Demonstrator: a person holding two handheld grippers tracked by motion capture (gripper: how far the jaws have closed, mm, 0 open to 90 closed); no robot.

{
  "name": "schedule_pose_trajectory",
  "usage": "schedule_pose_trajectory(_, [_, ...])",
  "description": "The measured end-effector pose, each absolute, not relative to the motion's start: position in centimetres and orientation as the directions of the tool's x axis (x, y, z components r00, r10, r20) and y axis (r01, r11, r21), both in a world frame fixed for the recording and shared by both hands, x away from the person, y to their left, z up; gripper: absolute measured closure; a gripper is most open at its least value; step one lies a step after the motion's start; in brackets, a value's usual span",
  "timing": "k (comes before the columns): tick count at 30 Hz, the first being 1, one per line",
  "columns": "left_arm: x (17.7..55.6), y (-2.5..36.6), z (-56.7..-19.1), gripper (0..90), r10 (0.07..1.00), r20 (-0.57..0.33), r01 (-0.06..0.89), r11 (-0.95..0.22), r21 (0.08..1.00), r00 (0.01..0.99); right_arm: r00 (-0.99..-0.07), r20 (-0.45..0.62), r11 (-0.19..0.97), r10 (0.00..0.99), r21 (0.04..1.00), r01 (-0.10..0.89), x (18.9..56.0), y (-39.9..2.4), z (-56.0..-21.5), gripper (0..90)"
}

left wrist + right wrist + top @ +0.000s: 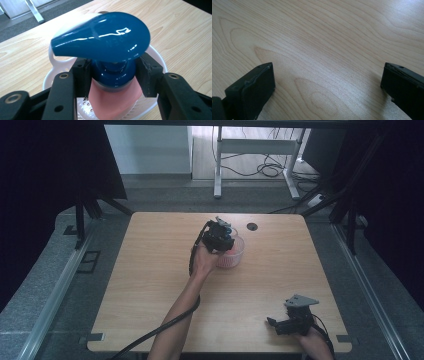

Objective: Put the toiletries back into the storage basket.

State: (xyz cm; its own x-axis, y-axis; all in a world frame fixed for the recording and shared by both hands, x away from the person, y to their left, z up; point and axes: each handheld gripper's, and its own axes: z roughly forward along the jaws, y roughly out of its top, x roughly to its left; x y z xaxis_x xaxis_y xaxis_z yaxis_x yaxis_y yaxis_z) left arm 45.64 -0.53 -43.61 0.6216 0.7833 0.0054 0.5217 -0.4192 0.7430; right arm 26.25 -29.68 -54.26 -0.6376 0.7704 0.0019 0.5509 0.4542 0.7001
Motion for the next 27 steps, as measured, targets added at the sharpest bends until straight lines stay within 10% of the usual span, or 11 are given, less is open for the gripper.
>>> schedule_pose_trajectory(27, [44.3,0.3,-42.2,13.1,0.78,-0.022,0.519,-0.395,0.758,0.625,-0.64,0.003,0.455,0.769,0.7,0.55,26.2,-29.7,-54.3,0.0])
